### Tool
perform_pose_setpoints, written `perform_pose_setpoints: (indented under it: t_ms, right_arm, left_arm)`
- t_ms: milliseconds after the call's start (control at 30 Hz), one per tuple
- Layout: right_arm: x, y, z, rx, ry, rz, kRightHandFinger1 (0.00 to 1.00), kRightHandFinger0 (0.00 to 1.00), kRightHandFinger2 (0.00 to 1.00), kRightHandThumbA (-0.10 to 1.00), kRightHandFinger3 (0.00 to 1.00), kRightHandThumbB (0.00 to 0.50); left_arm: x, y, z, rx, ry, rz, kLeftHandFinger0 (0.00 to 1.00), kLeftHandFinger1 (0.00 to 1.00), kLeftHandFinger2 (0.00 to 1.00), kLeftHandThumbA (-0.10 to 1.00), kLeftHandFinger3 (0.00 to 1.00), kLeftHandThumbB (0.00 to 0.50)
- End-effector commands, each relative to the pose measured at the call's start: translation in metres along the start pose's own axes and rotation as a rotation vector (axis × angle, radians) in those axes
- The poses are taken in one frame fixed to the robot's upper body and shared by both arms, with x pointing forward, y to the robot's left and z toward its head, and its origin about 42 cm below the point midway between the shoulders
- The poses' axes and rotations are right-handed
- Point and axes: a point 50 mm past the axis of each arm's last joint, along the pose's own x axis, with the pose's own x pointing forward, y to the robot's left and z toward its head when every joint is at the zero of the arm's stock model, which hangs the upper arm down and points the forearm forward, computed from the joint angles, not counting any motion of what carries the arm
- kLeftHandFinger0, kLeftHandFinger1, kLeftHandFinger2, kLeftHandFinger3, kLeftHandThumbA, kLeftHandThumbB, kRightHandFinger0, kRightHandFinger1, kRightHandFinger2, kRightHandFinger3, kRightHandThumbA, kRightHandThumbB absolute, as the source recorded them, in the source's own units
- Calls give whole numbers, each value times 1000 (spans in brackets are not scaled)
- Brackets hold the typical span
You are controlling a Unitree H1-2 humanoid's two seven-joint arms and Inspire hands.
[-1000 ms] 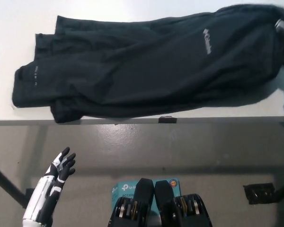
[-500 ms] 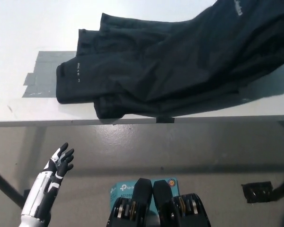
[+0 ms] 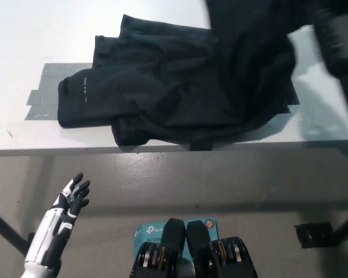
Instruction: The robot grabs the right edges of the black jacket on the table, and folds it in half
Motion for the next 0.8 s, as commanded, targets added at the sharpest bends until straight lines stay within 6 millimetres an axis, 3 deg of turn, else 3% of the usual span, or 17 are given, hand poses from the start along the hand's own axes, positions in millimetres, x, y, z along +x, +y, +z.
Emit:
perform_pose_setpoints:
  t_ms: [0, 67, 167, 200, 233, 300, 333, 400, 433, 467, 500, 533, 567, 633, 667, 733, 767]
  right_arm:
    - [23, 61, 88, -346, -237, 168, 431, 2, 770, -100, 791, 191]
    - [30, 92, 91, -410, -257, 229, 583, 120, 925, -100, 824, 177]
    - [37, 132, 86, -485, -305, 300, 508, 131, 756, -100, 653, 179]
    - [39, 142, 80, -474, -278, 308, 489, 228, 660, -100, 632, 206]
    - [40, 157, 69, -469, -230, 319, 511, 247, 676, -100, 664, 219]
    - [39, 170, 55, -476, -200, 333, 423, 197, 531, -100, 534, 229]
    - [38, 184, 29, -465, -162, 360, 214, 3, 444, -100, 431, 222]
    - [35, 190, 7, -472, -91, 384, 304, 0, 646, -100, 613, 199]
    - [29, 197, -26, -487, -2, 392, 378, 65, 717, -100, 653, 228]
    - [28, 197, -33, -484, 5, 393, 375, 69, 709, -100, 660, 229]
    - [26, 197, -44, -478, 53, 394, 617, 273, 904, -23, 762, 243]
    - [24, 195, -54, -494, 108, 424, 1000, 661, 1000, 252, 1000, 255]
    - [22, 194, -60, -502, 141, 447, 1000, 1000, 1000, 315, 1000, 259]
    - [19, 187, -71, -484, 179, 477, 1000, 931, 1000, 351, 1000, 293]
    - [17, 182, -77, -460, 214, 511, 838, 757, 992, 378, 1000, 333]
    - [15, 173, -81, -474, 241, 538, 822, 740, 988, 422, 1000, 306]
    - [15, 169, -81, -478, 256, 538, 930, 829, 1000, 439, 1000, 309]
  left_arm:
    - [-2, 1, 7, 38, -26, -22, 1000, 1000, 1000, 922, 1000, 0]
    - [-1, 0, 8, 43, -31, -21, 1000, 1000, 1000, 917, 1000, 5]
    - [-1, 1, 11, 58, -36, -20, 1000, 1000, 1000, 915, 1000, 4]
    - [0, 1, 11, 59, -38, -22, 1000, 1000, 1000, 913, 1000, 0]
    - [0, 0, 11, 56, -38, -20, 1000, 1000, 1000, 908, 1000, 5]
    - [-1, -1, 11, 57, -34, -22, 1000, 1000, 1000, 903, 1000, 6]
    - [-1, -2, 12, 74, -38, -26, 1000, 1000, 1000, 909, 1000, 3]
    - [-4, -6, 12, 83, -37, -31, 1000, 1000, 1000, 916, 1000, 4]
    - [-6, -7, 12, 82, -29, -39, 1000, 1000, 1000, 929, 1000, 15]
    - [-8, -7, 12, 86, -27, -43, 1000, 1000, 1000, 933, 1000, 14]
    - [-8, -7, 14, 96, -30, -43, 1000, 1000, 1000, 940, 1000, 8]
    - [-9, -6, 15, 101, -35, -42, 1000, 1000, 1000, 938, 1000, 3]
    - [-10, -5, 15, 105, -37, -43, 1000, 1000, 1000, 937, 1000, 10]
    - [-10, -4, 17, 95, -42, -43, 1000, 1000, 1000, 930, 1000, 19]
    - [-11, -2, 16, 97, -40, -43, 1000, 1000, 1000, 929, 1000, 28]
    - [-12, -2, 15, 86, -42, -49, 1000, 1000, 1000, 925, 1000, 30]
    - [-12, -2, 14, 82, -41, -49, 1000, 1000, 1000, 913, 1000, 26]
